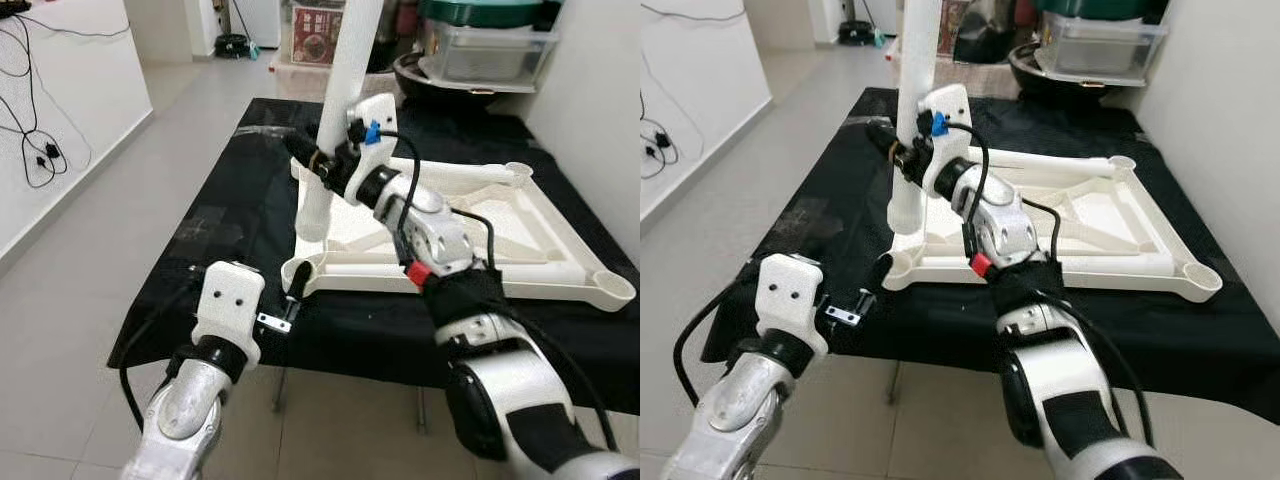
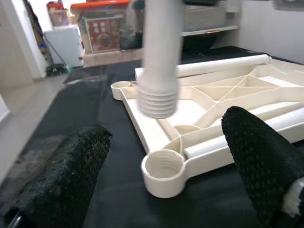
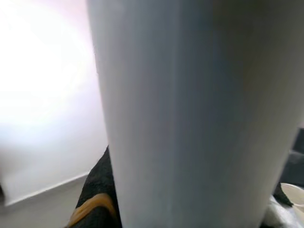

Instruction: Building children table

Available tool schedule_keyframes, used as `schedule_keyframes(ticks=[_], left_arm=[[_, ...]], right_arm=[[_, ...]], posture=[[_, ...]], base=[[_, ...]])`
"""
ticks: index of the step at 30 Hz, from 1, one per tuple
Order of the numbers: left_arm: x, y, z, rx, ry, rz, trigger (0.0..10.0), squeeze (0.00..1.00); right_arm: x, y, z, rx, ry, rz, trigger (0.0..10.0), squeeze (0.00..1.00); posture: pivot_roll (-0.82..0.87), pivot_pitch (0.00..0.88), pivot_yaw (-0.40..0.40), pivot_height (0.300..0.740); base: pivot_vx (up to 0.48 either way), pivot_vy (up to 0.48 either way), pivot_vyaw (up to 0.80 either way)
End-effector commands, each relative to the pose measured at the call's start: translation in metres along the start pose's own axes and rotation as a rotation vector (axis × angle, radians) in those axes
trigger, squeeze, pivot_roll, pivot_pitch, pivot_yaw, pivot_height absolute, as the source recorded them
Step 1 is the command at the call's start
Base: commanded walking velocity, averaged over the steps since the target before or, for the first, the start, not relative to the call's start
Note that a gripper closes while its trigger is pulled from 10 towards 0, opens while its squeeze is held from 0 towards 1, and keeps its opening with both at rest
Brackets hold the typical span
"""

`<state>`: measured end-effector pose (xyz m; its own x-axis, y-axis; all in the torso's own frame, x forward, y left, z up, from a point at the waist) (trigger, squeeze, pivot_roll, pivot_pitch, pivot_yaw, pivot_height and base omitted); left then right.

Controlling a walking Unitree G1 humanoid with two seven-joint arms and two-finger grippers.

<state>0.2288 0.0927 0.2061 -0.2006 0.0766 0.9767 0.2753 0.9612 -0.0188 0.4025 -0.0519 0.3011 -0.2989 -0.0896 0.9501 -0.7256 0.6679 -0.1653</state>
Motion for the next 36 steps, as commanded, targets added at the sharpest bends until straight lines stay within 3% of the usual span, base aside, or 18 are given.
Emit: schedule_keyframes(ticks=[1, 2, 3, 4, 6, 8, 18, 20, 23, 36], left_arm=[[0.000, -0.007, 0.003, -0.017, 0.014, 0.010, 10.0, 0.00], [0.002, -0.012, 0.006, -0.022, 0.017, 0.017, 10.0, 0.00], [0.002, -0.012, 0.006, -0.022, 0.017, 0.017, 10.0, 0.00], [0.004, -0.014, 0.009, -0.019, 0.018, 0.026, 10.0, 0.00], [0.007, -0.017, 0.014, -0.018, 0.022, 0.030, 10.0, 0.00], [0.006, -0.017, 0.018, -0.008, 0.034, 0.046, 10.0, 0.00], [0.008, -0.022, 0.024, -0.012, 0.053, 0.048, 10.0, 0.00], [0.007, -0.023, 0.025, -0.008, 0.068, 0.054, 10.0, 0.00], [0.008, -0.023, 0.025, -0.005, 0.067, 0.047, 10.0, 0.00], [0.005, -0.009, 0.032, 0.084, 0.087, -0.020, 10.0, 0.00]], right_arm=[[-0.001, 0.006, -0.004, 0.075, -0.010, -0.012, 10.0, 0.00], [-0.001, 0.014, -0.006, 0.187, -0.010, -0.047, 10.0, 0.00], [-0.001, 0.014, -0.006, 0.187, -0.010, -0.047, 10.0, 0.00], [-0.001, 0.020, -0.006, 0.291, -0.008, -0.068, 10.0, 0.00], [-0.003, 0.029, -0.003, 0.454, 0.006, -0.073, 10.0, 0.00], [-0.007, 0.034, -0.003, 0.533, 0.034, -0.040, 10.0, 0.00], [0.001, 0.037, -0.007, 0.617, 0.023, 0.025, 10.0, 0.00], [0.023, 0.029, -0.008, 0.619, -0.052, 0.026, 10.0, 0.00], [0.028, 0.027, -0.007, 0.646, -0.053, 0.045, 10.0, 0.00], [0.002, 0.033, -0.004, 0.678, 0.093, 0.133, 10.0, 0.00]], posture=[[0.15, 0.192, -0.087, 0.740], [0.15, 0.216, -0.095, 0.740], [0.15, 0.216, -0.095, 0.740], [0.16, 0.242, -0.095, 0.740], [0.16, 0.268, -0.094, 0.740], [0.16, 0.286, -0.095, 0.740], [0.17, 0.323, -0.089, 0.740], [0.17, 0.325, -0.088, 0.740], [0.16, 0.326, -0.086, 0.740], [0.17, 0.317, -0.091, 0.740]], base=[[0.000, 0.000, 0.00], [0.000, 0.000, 0.00], [0.000, 0.000, 0.00], [0.000, 0.000, 0.00], [0.000, 0.000, 0.00], [0.000, 0.000, 0.00], [0.000, 0.000, 0.00], [0.000, 0.000, 0.00], [0.000, 0.000, 0.00], [0.000, 0.000, 0.00]])
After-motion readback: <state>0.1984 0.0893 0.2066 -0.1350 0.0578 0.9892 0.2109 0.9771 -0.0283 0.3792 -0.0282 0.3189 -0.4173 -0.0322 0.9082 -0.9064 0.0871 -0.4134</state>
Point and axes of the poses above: a point about 5 cm out from each wrist's last joint towards the gripper, its own z axis pointing back from the gripper into the wrist, its own x axis along the axis of the wrist's last joint, y = z × x, the point moved 1 cm from there along -z, pointing out of the wrist towards the gripper, and after that the axes turned 7 degrees about z, right-handed, at the moved point
